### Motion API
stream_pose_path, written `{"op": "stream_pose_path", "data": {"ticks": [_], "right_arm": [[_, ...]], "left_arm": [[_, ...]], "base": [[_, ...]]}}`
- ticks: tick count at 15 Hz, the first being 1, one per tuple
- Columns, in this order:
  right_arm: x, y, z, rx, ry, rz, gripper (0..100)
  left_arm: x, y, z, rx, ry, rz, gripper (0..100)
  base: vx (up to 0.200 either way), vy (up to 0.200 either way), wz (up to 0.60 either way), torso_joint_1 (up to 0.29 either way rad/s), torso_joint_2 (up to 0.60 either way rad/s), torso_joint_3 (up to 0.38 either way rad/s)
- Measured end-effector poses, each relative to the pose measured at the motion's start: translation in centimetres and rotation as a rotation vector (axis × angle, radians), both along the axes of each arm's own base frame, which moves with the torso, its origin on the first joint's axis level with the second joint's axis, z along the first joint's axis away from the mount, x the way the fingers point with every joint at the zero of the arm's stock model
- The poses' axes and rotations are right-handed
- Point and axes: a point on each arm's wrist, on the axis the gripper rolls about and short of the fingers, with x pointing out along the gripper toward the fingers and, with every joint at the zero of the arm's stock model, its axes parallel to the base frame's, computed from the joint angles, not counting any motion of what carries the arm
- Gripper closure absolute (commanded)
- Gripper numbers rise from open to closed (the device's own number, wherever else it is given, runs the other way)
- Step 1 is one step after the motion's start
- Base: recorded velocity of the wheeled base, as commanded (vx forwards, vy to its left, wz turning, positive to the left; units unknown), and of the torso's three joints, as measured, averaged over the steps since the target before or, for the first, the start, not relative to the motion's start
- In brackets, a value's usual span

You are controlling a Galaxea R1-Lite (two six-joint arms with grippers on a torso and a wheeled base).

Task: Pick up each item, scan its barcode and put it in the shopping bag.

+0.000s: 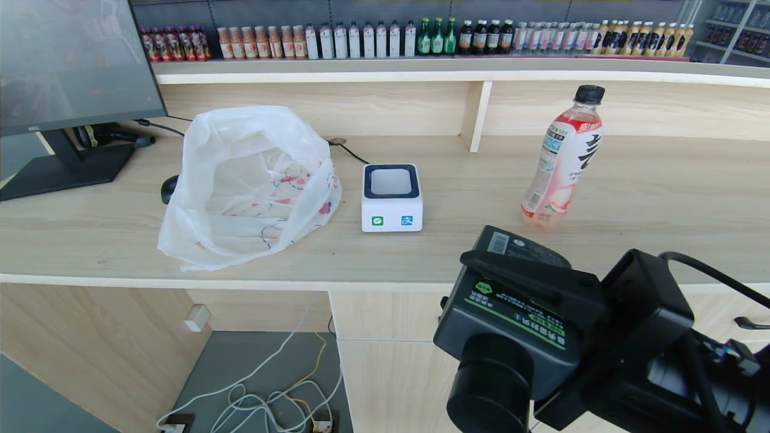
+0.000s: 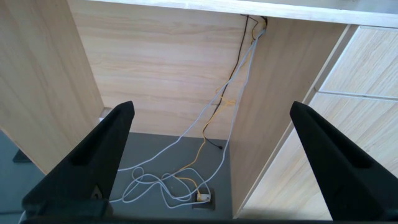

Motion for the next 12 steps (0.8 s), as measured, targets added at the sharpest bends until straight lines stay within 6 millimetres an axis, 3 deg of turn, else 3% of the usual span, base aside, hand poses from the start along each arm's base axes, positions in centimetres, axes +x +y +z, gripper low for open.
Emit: {"op": "stream_pose_path", "data": {"ticks": [8, 12], "right_arm": [[-0.27, 0.31, -0.24, 0.015, 0.048, -0.040, 100], [-0.87, 0.54, -0.90, 0.100, 0.231, -0.064, 100]], "left_arm": [[0.00, 0.00, 0.00, 0.000, 0.000, 0.000, 0], [0.00, 0.00, 0.00, 0.000, 0.000, 0.000, 0]], "base": [[0.000, 0.000, 0.00, 0.000, 0.00, 0.000], [0.000, 0.000, 0.00, 0.000, 0.00, 0.000]]}}
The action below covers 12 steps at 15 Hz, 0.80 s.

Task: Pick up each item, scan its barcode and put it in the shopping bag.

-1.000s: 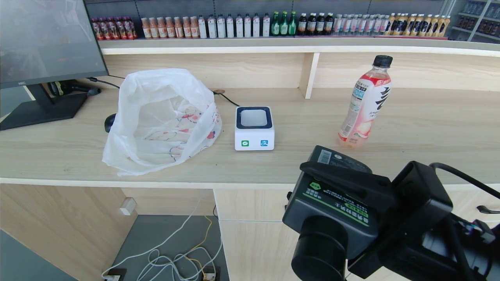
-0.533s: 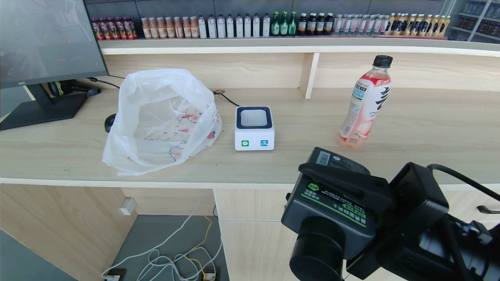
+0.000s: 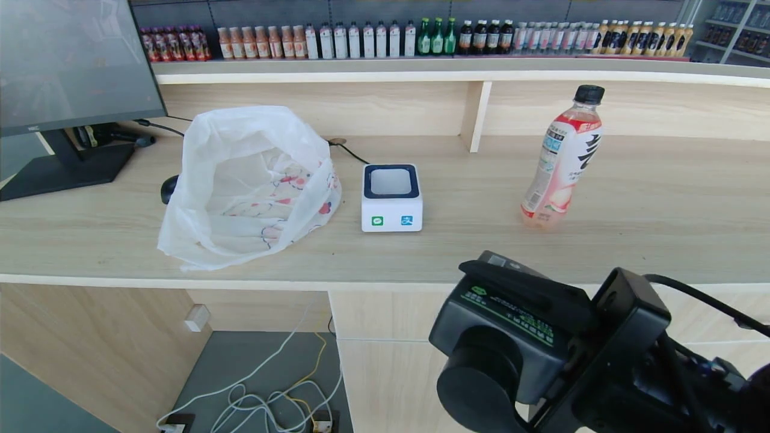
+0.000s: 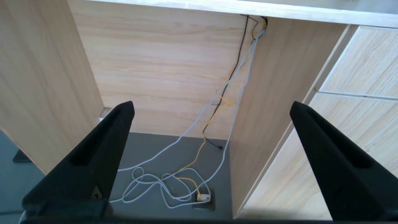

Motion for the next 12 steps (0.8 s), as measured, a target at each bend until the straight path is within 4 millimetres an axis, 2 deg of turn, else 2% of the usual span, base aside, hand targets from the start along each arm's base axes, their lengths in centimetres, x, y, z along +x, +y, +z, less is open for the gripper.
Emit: {"op": "stream_pose_path", "data": {"ticks": [4, 8, 12], "right_arm": [[1.1, 0.5, 1.5, 0.185, 0.151, -0.029, 100], [2.1, 1.8, 0.6, 0.353, 0.405, -0.057, 100], [2.8, 2.3, 0.6, 0.598, 0.631, -0.082, 100]], "left_arm": [[0.0, 0.0, 0.0, 0.000, 0.000, 0.000, 0], [0.0, 0.0, 0.0, 0.000, 0.000, 0.000, 0], [0.0, 0.0, 0.0, 0.000, 0.000, 0.000, 0]], "base": [[0.000, 0.000, 0.00, 0.000, 0.00, 0.000], [0.000, 0.000, 0.00, 0.000, 0.00, 0.000], [0.000, 0.000, 0.00, 0.000, 0.00, 0.000]]}}
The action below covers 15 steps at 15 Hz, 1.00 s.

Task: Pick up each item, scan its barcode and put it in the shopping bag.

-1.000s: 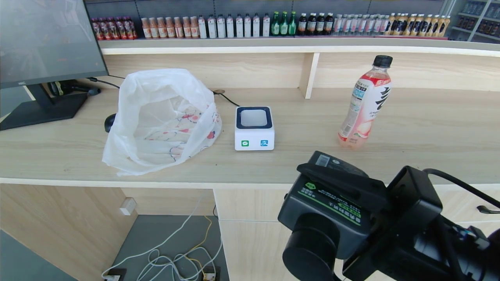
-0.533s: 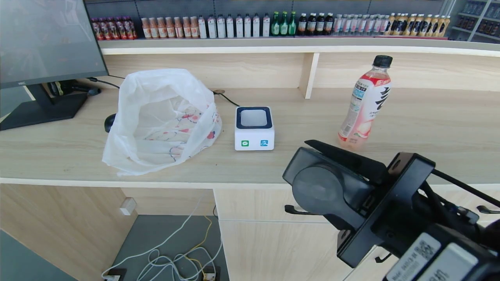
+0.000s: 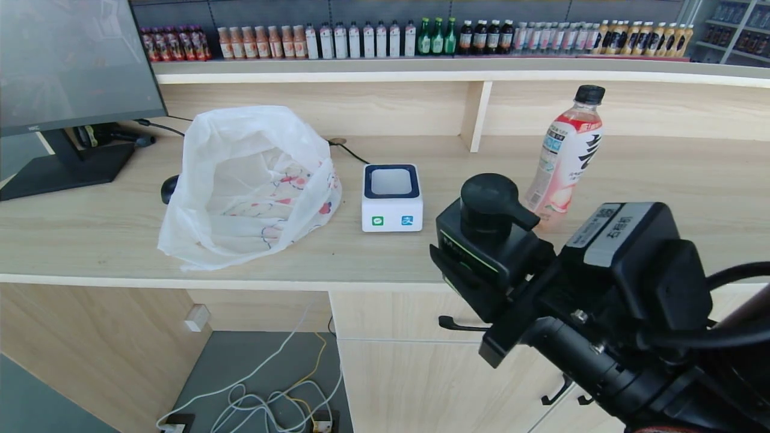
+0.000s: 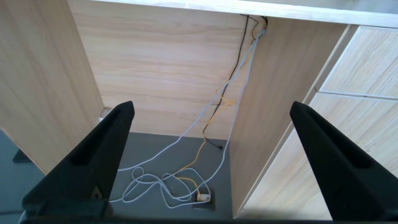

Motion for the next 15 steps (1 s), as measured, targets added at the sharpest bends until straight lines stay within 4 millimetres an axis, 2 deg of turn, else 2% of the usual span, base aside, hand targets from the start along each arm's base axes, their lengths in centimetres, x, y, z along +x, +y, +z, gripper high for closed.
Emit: {"op": "stream_pose_path", "data": {"ticks": [5, 8, 11, 15], "right_arm": [[1.4, 0.1, 1.1, 0.241, 0.123, 0.026, 100], [2.7, -1.7, 2.1, 0.308, 0.116, 0.029, 100], [3.8, -3.7, 2.9, 0.285, 0.065, 0.121, 100], [5.4, -6.2, 3.6, 0.306, -0.003, 0.022, 100]], "left_arm": [[0.0, 0.0, 0.0, 0.000, 0.000, 0.000, 0], [0.0, 0.0, 0.0, 0.000, 0.000, 0.000, 0], [0.0, 0.0, 0.0, 0.000, 0.000, 0.000, 0], [0.0, 0.0, 0.0, 0.000, 0.000, -0.001, 0]], "base": [[0.000, 0.000, 0.00, 0.000, 0.00, 0.000], [0.000, 0.000, 0.00, 0.000, 0.00, 0.000], [0.000, 0.000, 0.00, 0.000, 0.00, 0.000], [0.000, 0.000, 0.00, 0.000, 0.00, 0.000]]}}
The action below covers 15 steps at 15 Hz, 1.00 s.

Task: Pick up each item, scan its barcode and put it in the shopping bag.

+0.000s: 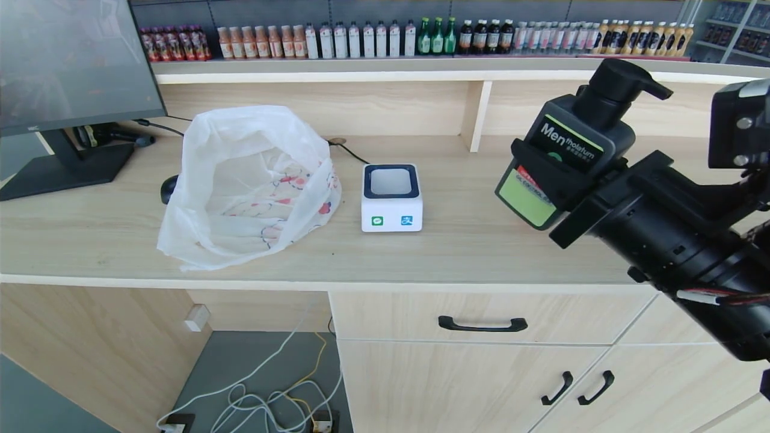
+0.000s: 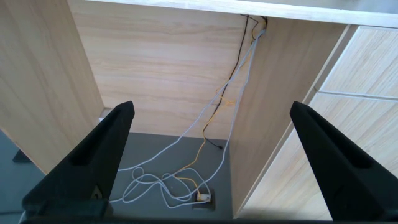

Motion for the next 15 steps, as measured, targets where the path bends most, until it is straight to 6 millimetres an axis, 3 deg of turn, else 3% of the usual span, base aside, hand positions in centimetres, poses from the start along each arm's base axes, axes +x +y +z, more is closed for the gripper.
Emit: {"op": "stream_pose_path", "data": {"ticks": [7, 11, 15], "right_arm": [[2.6, -1.5, -0.3, 0.001, -0.005, -0.101, 100], [3.6, -1.6, -0.7, 0.003, 0.002, -0.117, 100], [4.8, -2.0, 0.3, 0.030, -0.032, -0.147, 100]], "left_arm": [[0.0, 0.0, 0.0, 0.000, 0.000, 0.000, 0], [0.0, 0.0, 0.0, 0.000, 0.000, 0.000, 0], [0.0, 0.0, 0.0, -0.001, 0.000, 0.000, 0]], "base": [[0.000, 0.000, 0.00, 0.000, 0.00, 0.000], [0.000, 0.200, 0.00, -0.002, 0.00, 0.002], [0.000, 0.200, 0.00, 0.006, 0.00, 0.001]]}}
